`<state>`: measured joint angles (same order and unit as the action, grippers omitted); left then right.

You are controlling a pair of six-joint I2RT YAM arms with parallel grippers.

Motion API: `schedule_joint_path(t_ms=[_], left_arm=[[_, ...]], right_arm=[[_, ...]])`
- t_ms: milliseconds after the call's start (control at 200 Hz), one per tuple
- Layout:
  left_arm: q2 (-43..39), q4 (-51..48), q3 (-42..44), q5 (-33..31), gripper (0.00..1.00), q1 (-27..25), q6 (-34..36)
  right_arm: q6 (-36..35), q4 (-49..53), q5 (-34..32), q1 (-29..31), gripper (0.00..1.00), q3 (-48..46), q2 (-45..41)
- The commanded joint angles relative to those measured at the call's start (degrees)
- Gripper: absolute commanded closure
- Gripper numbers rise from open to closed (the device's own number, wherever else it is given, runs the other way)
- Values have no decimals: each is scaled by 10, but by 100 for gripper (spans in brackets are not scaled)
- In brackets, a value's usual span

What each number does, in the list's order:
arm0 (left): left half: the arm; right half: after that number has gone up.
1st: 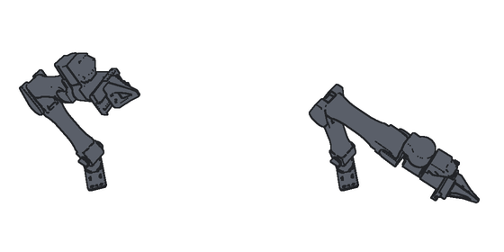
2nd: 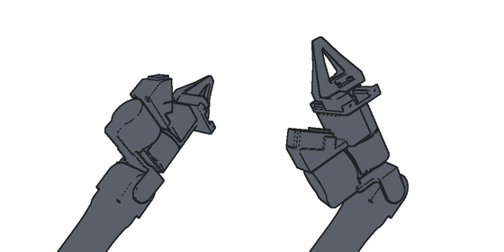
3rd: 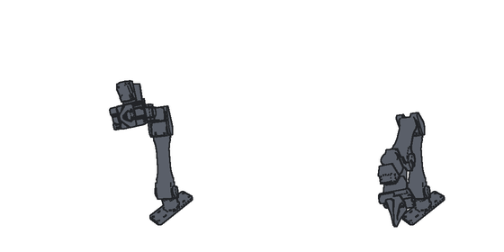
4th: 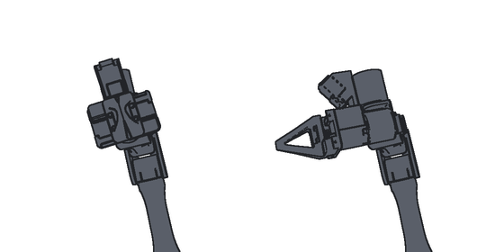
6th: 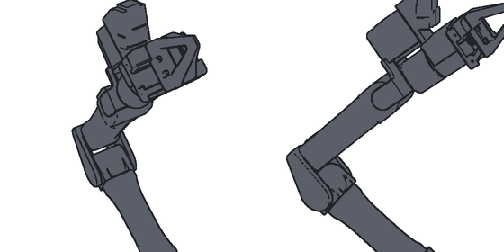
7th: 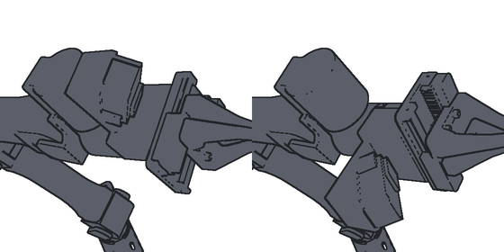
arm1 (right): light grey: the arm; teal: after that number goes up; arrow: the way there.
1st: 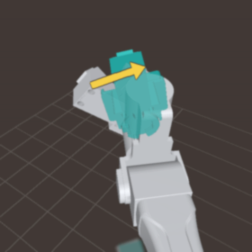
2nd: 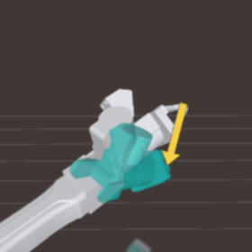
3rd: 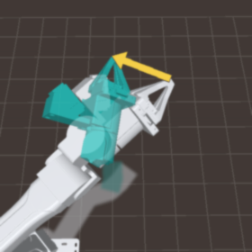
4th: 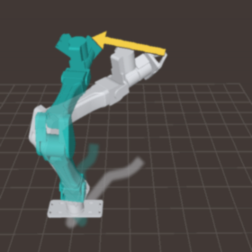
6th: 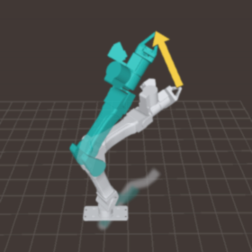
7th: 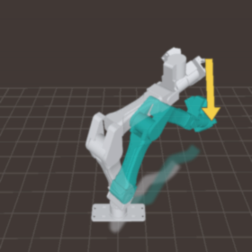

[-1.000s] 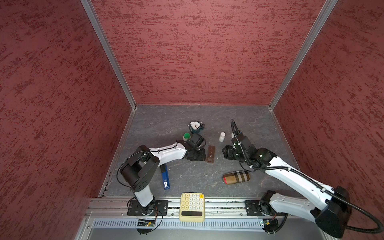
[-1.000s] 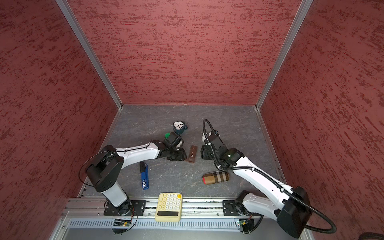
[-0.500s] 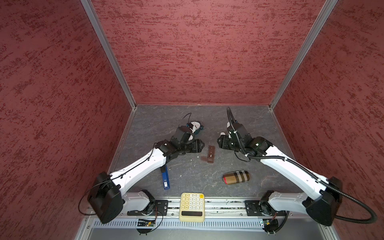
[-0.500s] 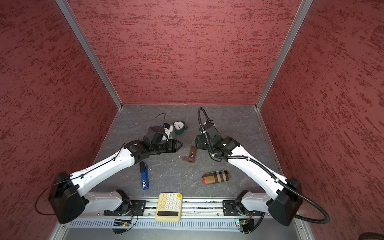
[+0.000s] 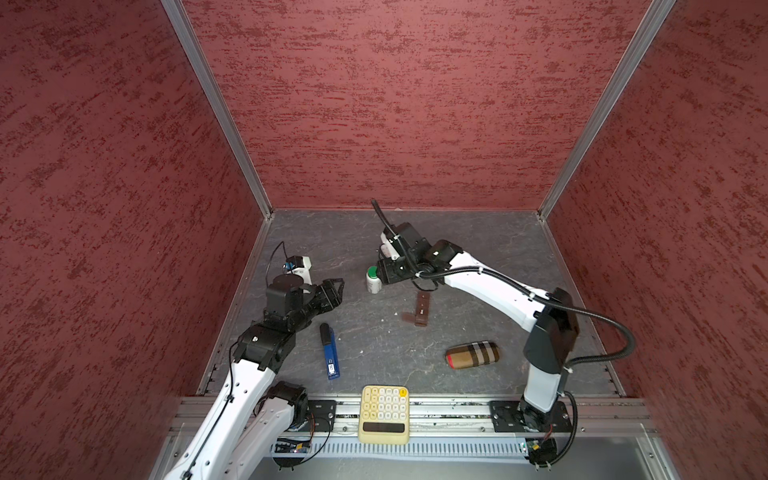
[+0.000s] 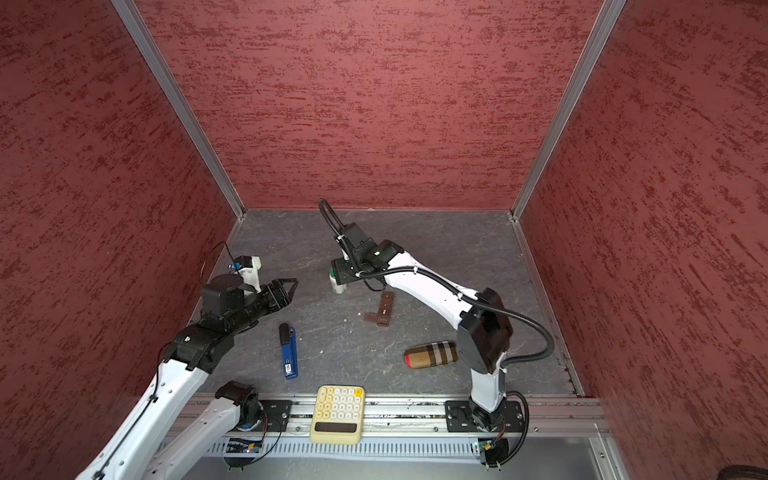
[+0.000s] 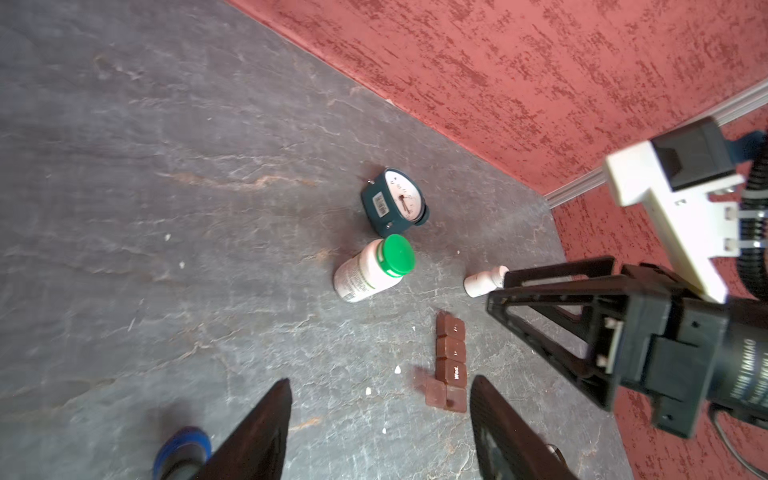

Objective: Sort the pills into containers
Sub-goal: 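Reach the right gripper over the green-capped bottle while the left gripper withdraws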

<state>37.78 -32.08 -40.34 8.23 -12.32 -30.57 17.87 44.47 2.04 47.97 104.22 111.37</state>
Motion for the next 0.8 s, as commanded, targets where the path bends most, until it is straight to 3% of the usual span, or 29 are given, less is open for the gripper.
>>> schedule_joint_path(t_ms=[0,115,266,486,792], left_arm=[[-27,-34,6,38,29,27,-4],[-42,-42,11,49,26,41,-4],[-49,-48,14,54,23,49,-6],[-50,-48,13,61,22,55,-5],[-45,-32,22,78,22,55,-15]], right_arm=[[-123,91,-4,-2,27,97,59],[-157,175,-9,-4,18,222,146],[-169,250,-33,-11,14,325,227],[-168,243,-24,-23,14,332,249],[-162,243,16,-23,22,371,287]])
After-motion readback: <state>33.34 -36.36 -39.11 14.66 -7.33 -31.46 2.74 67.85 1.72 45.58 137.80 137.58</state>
